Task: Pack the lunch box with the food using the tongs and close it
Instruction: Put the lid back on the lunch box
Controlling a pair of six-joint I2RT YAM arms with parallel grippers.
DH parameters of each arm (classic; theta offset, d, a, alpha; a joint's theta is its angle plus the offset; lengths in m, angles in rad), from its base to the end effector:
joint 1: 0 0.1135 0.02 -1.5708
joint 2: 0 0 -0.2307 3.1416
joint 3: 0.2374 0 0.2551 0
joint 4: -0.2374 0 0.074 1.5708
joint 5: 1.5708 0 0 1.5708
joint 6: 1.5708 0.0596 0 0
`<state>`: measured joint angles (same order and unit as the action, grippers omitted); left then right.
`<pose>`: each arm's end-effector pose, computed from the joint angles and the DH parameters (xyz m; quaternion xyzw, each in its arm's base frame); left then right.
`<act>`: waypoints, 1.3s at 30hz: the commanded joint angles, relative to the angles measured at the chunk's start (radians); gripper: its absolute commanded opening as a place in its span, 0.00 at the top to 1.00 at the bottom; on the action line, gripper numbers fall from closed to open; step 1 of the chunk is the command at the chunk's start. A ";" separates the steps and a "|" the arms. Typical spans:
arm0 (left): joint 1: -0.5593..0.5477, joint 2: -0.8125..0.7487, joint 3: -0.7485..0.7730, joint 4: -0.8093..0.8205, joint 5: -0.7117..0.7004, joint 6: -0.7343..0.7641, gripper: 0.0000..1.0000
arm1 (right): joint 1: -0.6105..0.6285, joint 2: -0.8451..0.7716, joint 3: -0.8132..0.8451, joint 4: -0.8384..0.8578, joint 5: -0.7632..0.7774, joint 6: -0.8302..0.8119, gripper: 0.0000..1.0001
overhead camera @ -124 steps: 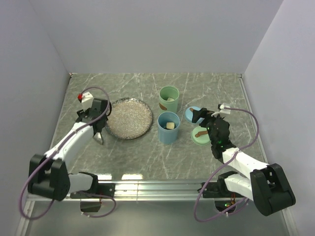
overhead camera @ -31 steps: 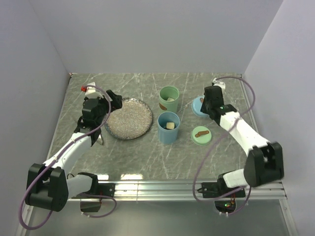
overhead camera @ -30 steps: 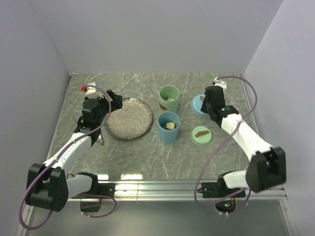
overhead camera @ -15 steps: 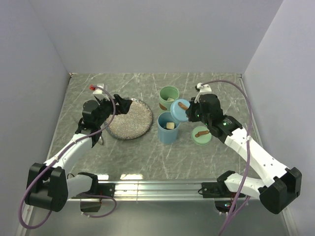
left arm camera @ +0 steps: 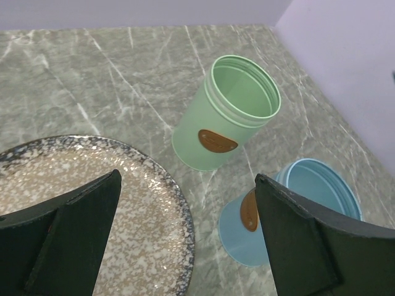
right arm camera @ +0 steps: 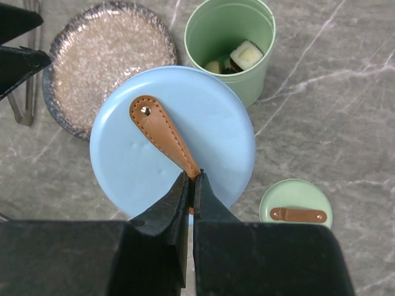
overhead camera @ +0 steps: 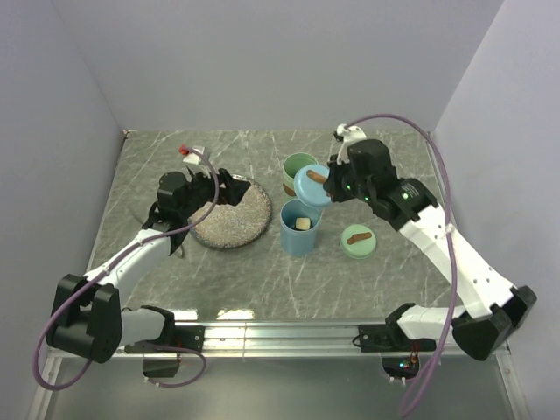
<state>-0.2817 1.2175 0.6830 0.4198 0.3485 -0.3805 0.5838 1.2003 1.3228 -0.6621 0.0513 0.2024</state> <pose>0.2953 -0.1066 0.2404 0.0789 0.7400 -0.3354 0.5777 0.2435 0.1572 0.3498 -0.1524 0.8563 0.1682 0.4638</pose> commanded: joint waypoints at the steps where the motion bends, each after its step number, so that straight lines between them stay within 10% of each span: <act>1: -0.028 0.025 0.070 0.004 0.018 0.023 0.05 | 0.020 0.126 0.119 -0.117 -0.025 -0.050 1.00; 39: -0.198 0.106 0.151 -0.073 0.037 0.035 0.05 | 0.183 0.432 0.270 -0.327 0.110 0.000 1.00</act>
<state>-0.4614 1.3075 0.7822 0.3660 0.3565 -0.3851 0.7570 1.6245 1.5967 -0.9928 0.1532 0.1928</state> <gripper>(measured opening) 0.950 0.030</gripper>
